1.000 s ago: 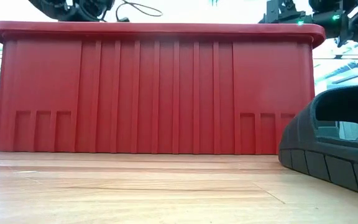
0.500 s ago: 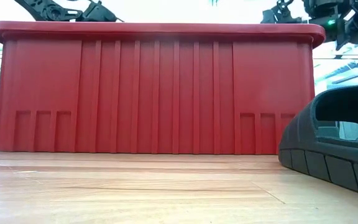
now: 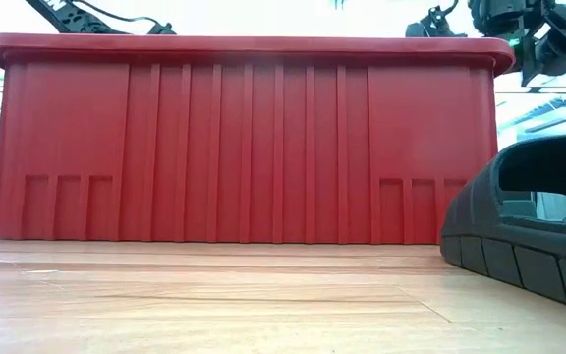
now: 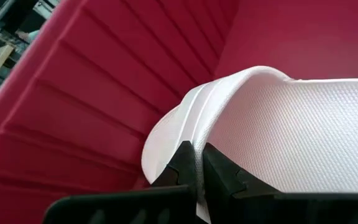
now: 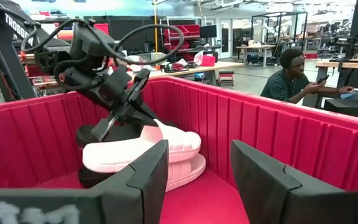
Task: Pick and place slides into bin
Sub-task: Put the pink slipper into the pink slipper
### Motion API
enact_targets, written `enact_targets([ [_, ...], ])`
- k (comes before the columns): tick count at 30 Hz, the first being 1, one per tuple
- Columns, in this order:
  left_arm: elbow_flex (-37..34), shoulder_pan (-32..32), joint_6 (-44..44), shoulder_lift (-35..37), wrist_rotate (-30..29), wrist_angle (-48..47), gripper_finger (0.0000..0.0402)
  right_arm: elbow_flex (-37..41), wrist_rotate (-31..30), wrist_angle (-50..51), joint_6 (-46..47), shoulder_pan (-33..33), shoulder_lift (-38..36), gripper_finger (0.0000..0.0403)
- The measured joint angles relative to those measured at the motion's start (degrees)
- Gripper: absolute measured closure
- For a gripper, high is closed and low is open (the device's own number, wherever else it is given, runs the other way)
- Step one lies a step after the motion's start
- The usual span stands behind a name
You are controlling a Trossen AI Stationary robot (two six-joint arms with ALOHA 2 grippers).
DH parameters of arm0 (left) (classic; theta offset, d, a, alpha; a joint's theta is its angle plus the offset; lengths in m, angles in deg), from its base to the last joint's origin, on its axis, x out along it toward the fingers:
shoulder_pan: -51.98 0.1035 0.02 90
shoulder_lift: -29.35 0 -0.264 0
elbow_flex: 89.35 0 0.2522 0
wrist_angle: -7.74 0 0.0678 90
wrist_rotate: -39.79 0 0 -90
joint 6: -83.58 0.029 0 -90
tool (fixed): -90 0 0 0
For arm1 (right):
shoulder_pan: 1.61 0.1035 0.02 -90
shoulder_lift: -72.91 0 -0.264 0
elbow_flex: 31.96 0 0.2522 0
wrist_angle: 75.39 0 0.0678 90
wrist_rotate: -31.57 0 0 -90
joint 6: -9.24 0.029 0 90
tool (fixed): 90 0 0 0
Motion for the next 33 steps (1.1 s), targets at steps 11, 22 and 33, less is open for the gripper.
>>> enact_targets([
  [11, 0.00, 2.39, 0.93, 0.04, 2.53, -2.23, 0.0398, 0.00, 0.03, 0.06, 1.03, 0.00, 0.27, 0.0238],
  [22, 0.00, 3.14, 2.97, 0.09, 2.28, -3.33, 0.0399, 0.00, 0.04, 0.13, 1.05, 0.01, 0.27, 0.0238],
  [33, 0.13, 3.67, 0.99, 0.13, 2.57, -6.58, 0.0383, 0.00, 0.07, 0.13, 1.05, 0.02, 0.27, 0.0238],
])
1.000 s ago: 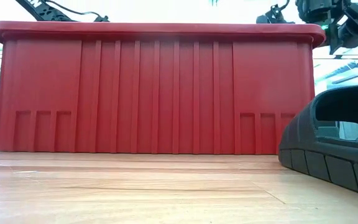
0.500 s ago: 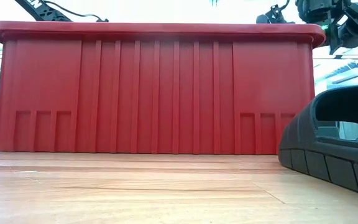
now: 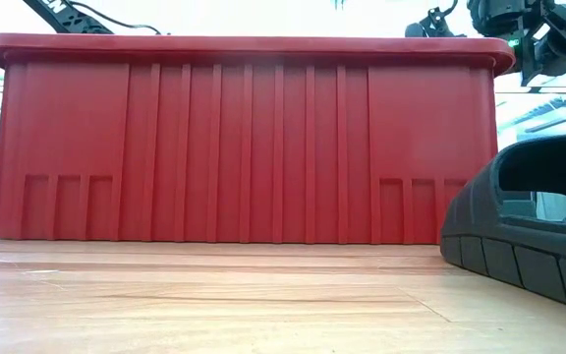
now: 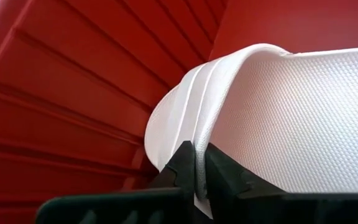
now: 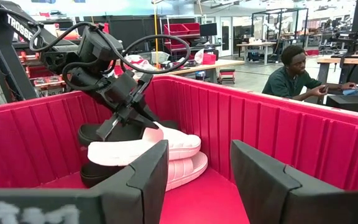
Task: Pick and place slides into bin
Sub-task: Put the pink slipper into the pink slipper
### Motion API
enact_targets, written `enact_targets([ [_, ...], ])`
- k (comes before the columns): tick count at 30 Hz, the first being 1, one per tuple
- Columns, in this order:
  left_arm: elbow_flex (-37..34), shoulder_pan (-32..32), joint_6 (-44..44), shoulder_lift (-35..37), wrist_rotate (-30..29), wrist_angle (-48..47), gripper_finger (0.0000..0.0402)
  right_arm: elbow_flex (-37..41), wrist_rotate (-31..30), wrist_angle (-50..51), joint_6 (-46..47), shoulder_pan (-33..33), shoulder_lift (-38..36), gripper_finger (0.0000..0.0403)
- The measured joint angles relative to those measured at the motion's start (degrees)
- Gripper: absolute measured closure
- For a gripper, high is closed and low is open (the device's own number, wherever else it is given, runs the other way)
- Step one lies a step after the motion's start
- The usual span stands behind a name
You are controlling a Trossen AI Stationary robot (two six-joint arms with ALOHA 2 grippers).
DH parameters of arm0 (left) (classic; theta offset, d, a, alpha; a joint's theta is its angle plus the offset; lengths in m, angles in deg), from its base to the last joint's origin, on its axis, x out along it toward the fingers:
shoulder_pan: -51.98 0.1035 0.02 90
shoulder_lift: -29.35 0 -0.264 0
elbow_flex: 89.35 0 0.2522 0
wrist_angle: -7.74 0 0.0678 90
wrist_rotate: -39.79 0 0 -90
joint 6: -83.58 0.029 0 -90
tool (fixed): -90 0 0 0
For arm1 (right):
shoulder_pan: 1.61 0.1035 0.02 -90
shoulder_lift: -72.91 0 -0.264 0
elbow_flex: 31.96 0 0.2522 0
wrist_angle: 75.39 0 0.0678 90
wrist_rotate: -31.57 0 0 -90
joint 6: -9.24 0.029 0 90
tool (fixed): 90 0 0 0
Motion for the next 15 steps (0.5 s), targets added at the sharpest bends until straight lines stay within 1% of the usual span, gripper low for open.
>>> enact_targets([
  [7, 0.00, -0.96, -0.23, 0.00, 0.05, -0.53, 0.0340, 0.00, 0.02, 0.21, 0.01, 0.00, 0.00, 0.0238],
  [15, -0.09, -1.30, 0.94, 0.02, 0.11, -0.59, 0.0312, 0.00, 0.02, 0.26, 0.00, 0.00, 0.00, 0.0238],
])
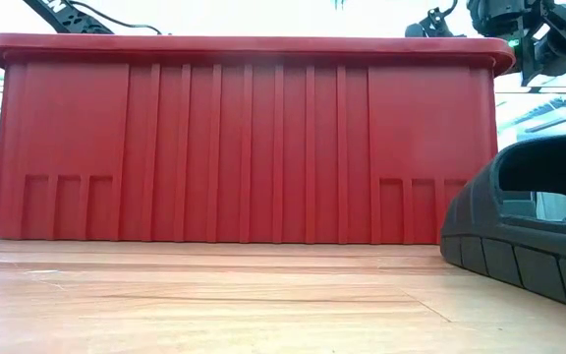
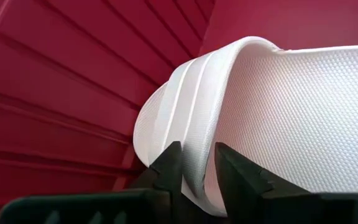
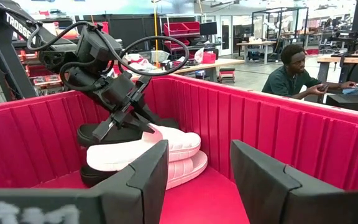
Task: Pick and place slides into bin
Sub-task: Put the pink slipper into the pink slipper, then put the black slipper into the organizer bin
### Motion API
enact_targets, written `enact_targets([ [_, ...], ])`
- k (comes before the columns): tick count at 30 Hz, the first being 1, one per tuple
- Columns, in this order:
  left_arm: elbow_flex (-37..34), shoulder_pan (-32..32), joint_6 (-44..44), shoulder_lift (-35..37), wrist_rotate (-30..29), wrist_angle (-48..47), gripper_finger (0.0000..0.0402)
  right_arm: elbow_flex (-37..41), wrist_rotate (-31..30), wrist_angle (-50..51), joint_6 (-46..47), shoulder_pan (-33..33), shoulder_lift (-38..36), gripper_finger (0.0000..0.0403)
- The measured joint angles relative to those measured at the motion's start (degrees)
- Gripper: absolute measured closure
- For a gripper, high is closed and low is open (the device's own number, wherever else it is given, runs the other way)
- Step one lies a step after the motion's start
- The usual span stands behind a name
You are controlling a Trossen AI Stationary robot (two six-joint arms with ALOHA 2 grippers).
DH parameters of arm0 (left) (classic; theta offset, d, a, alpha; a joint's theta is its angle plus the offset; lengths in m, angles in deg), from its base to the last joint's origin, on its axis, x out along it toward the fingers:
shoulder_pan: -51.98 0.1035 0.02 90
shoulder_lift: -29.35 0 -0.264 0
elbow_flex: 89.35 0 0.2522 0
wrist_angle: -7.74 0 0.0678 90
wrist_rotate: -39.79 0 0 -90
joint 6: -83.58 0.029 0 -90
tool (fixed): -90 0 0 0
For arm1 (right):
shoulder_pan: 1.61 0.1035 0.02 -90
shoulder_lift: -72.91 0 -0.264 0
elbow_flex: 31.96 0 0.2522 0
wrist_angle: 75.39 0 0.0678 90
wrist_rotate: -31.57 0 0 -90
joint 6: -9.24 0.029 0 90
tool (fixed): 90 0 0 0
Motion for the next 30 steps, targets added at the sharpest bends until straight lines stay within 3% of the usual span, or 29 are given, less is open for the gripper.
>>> enact_targets([
  [17, 0.00, -3.78, 0.06, 0.18, -3.98, 0.47, 0.0274, 0.00, -0.01, 0.78, 0.00, 0.00, 0.00, 0.0238],
  [30, 0.20, -8.03, -1.87, 8.38, -3.40, -4.68, 0.0274, 0.00, 0.00, 0.87, 0.00, 0.00, -0.01, 0.0238],
])
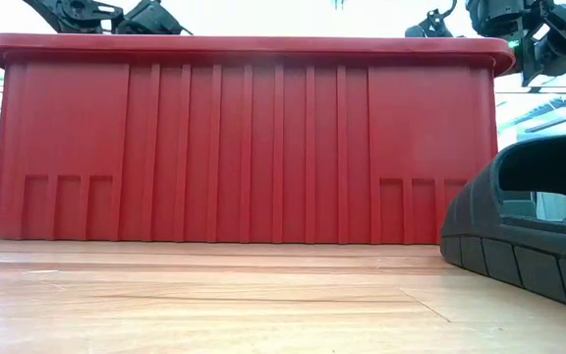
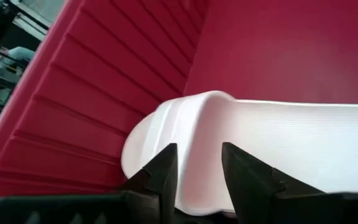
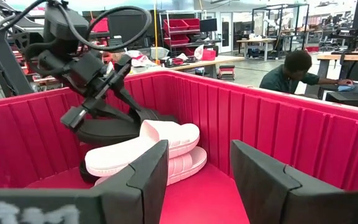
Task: Pick and place slides into bin
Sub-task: Put the black slipper into the organizer bin
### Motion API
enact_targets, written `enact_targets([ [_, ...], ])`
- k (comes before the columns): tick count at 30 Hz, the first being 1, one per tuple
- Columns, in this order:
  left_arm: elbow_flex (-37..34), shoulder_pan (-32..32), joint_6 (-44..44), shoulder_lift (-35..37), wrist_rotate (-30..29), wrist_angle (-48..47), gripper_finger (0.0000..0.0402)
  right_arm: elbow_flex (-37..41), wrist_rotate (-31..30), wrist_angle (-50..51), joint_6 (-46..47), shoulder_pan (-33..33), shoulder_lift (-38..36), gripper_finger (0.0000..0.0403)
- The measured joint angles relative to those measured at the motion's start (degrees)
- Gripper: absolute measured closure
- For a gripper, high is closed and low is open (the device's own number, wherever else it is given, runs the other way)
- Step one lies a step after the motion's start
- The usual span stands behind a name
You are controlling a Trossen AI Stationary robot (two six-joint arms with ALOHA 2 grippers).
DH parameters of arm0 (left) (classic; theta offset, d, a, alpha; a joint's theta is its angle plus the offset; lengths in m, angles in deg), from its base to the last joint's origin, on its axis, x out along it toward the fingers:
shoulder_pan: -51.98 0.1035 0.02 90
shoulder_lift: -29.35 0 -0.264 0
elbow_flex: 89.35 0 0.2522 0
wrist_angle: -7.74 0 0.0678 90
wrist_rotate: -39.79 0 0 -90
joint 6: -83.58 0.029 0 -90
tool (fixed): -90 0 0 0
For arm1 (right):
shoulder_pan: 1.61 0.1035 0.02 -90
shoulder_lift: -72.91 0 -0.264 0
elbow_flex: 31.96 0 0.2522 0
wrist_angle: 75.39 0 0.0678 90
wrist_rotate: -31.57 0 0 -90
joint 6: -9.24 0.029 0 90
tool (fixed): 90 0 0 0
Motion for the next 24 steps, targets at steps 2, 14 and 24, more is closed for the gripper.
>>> enact_targets([
  [2, 0.00, -0.67, -0.79, 0.71, 0.06, -1.16, 0.0275, 0.00, 0.00, -0.01, 0.00, 0.00, 0.01, 0.0238],
  [14, 0.00, -4.88, -5.50, 4.95, -0.73, 0.84, 0.0275, 0.02, 4.75, -2.60, 0.42, 0.04, 0.01, 0.0238],
  [24, 0.00, -12.01, -7.70, 10.51, -0.71, 1.00, 0.0275, 0.02, 14.02, -7.32, 2.30, 0.18, -0.01, 0.0238],
])
